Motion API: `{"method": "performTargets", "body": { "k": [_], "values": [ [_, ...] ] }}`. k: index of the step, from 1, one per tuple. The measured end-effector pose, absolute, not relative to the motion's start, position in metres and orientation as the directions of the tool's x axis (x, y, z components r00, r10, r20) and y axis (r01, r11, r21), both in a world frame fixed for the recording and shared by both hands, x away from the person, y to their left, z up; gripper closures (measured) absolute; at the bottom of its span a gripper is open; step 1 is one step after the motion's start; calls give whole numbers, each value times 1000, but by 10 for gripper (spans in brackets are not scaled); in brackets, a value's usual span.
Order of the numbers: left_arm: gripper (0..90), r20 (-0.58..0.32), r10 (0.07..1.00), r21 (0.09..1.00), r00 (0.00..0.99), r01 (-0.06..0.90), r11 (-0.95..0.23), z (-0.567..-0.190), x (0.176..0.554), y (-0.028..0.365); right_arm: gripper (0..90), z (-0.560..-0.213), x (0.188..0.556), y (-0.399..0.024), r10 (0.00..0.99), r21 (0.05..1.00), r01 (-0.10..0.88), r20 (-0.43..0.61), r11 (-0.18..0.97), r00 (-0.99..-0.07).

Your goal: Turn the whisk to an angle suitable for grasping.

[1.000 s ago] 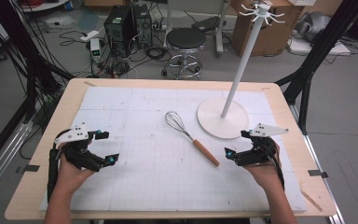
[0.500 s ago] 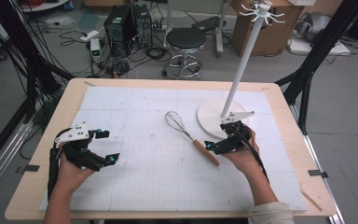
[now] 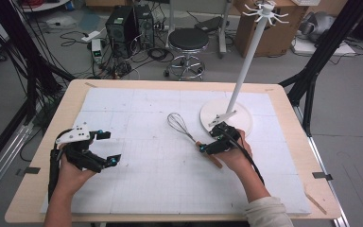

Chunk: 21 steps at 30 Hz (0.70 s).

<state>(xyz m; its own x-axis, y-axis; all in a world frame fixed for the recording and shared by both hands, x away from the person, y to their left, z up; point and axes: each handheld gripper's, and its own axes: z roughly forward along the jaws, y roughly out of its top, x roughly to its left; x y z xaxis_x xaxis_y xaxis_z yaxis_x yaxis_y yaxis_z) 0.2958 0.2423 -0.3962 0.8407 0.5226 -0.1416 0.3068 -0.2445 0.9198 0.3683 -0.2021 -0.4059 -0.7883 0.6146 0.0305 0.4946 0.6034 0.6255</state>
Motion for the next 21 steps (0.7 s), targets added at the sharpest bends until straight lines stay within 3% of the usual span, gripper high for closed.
{"method": "performTargets", "body": {
  "k": [8, 21],
  "values": [
    [16, -147, 525, 920, 838, 312, -239, -397, 296, 242, 380, -419, 374, -192, 603, 562, 513, 32, 648, -797],
    [16, -141, 522, 919, 841, 308, -246, -397, 297, 241, 671, -426, 373, -181, 573, 497, 510, 29, 703, -819]
  ]
}}
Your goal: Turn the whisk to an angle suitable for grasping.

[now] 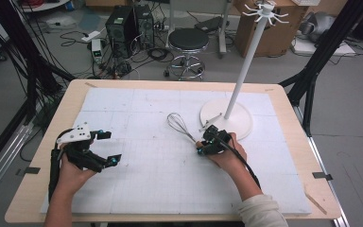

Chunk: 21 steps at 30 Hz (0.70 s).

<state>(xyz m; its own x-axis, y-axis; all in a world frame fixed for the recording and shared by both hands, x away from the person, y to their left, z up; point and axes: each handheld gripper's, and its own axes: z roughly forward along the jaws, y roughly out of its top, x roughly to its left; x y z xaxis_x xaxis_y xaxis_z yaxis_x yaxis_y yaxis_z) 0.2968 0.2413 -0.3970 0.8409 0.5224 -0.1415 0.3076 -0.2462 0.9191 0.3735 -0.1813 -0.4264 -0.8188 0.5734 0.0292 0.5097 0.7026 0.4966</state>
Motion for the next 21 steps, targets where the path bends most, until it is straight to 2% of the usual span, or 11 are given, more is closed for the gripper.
{"method": "performTargets", "body": {
  "k": [2, 12, 21],
  "values": [
    [16, -141, 523, 919, 841, 307, -246, -397, 297, 241, 726, -426, 373, -181, 571, 492, 508, 28, 707, -821],
    [16, -137, 522, 921, 842, 302, -245, -396, 296, 241, 728, -425, 366, -176, 532, 489, 473, 21, 733, -846],
    [16, -134, 525, 920, 841, 303, -251, -395, 295, 240, 728, -425, 350, -156, 453, 499, 395, 5, 772, -892]
  ]
}}
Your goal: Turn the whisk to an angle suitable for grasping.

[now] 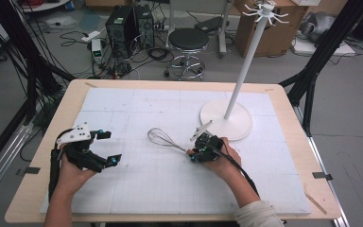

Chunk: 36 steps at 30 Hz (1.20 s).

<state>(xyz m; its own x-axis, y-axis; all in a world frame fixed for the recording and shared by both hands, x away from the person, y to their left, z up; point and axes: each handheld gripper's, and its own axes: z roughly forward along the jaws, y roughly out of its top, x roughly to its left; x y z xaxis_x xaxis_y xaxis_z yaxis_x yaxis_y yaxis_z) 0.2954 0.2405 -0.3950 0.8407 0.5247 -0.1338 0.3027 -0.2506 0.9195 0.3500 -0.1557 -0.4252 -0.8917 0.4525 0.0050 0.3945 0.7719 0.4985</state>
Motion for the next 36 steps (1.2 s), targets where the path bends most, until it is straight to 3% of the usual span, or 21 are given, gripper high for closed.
{"method": "performTargets", "body": {
  "k": [21, 26, 27, 36],
  "values": [
    [16, -131, 518, 923, 845, 295, -247, -393, 295, 240, 727, -426, 311, -83, 236, 512, 201, -3, 835, -972],
    [16, -132, 518, 923, 845, 295, -247, -393, 295, 239, 699, -427, 311, -84, 241, 517, 207, 1, 830, -970],
    [16, -131, 518, 922, 845, 296, -250, -393, 295, 239, 621, -426, 310, -85, 250, 525, 208, -10, 825, -968],
    [16, -130, 517, 921, 846, 296, -252, -393, 295, 239, 638, -426, 307, -119, 280, 544, 248, 24, 802, -960]
  ]
}}
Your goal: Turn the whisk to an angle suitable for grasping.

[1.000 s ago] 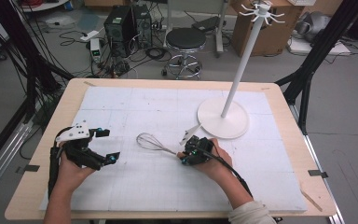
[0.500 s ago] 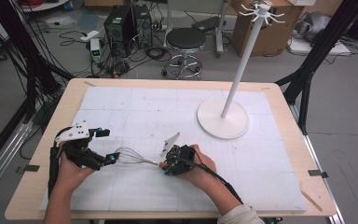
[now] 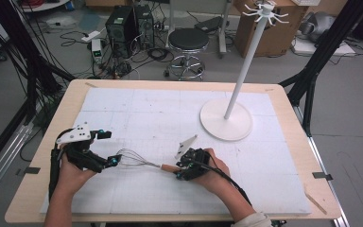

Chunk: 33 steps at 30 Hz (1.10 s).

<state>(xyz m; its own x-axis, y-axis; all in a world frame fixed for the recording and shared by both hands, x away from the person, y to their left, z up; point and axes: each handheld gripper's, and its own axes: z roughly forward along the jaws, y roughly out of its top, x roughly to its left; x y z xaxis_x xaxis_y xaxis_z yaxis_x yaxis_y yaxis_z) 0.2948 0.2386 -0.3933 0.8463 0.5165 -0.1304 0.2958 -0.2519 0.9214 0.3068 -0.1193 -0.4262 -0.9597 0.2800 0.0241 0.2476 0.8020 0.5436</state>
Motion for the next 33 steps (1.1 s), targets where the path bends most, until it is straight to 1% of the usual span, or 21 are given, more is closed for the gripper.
{"method": "performTargets", "body": {
  "k": [2, 4, 6, 12, 21, 23, 24, 25, 26, 29, 33],
  "values": [
    [16, -130, 515, 921, 847, 296, -253, -393, 295, 238, 664, -428, 304, -126, 276, 534, 247, 26, 808, -961],
    [16, -132, 516, 922, 846, 296, -249, -393, 295, 238, 712, -430, 302, -132, 279, 550, 253, 37, 796, -960],
    [16, -133, 516, 922, 846, 297, -250, -393, 294, 238, 718, -430, 301, -134, 276, 556, 249, 36, 793, -961],
    [16, -129, 506, 922, 853, 290, -255, -392, 294, 236, 724, -430, 303, -127, 257, 561, 228, 27, 796, -966],
    [16, -127, 504, 921, 854, 290, -260, -392, 295, 234, 723, -431, 311, -102, 228, 567, 192, 7, 801, -974],
    [16, -124, 507, 919, 853, 291, -265, -393, 295, 234, 710, -431, 312, -98, 227, 579, 182, -4, 795, -974],
    [16, -125, 507, 918, 853, 294, -268, -394, 295, 234, 644, -431, 312, -99, 224, 586, 180, -2, 790, -975],
    [16, -125, 507, 918, 853, 294, -268, -394, 295, 234, 644, -431, 312, -99, 224, 586, 180, -2, 790, -975],
    [16, -125, 506, 918, 854, 293, -268, -394, 295, 234, 558, -428, 311, -104, 244, 601, 196, 2, 775, -970],
    [16, -126, 501, 917, 856, 294, -270, -394, 296, 234, 482, -418, 310, -119, 259, 645, 211, 21, 734, -966],
    [16, -129, 500, 916, 856, 296, -271, -394, 295, 233, 382, -406, 308, -152, 330, 710, 251, 27, 658, -944]
  ]
}}
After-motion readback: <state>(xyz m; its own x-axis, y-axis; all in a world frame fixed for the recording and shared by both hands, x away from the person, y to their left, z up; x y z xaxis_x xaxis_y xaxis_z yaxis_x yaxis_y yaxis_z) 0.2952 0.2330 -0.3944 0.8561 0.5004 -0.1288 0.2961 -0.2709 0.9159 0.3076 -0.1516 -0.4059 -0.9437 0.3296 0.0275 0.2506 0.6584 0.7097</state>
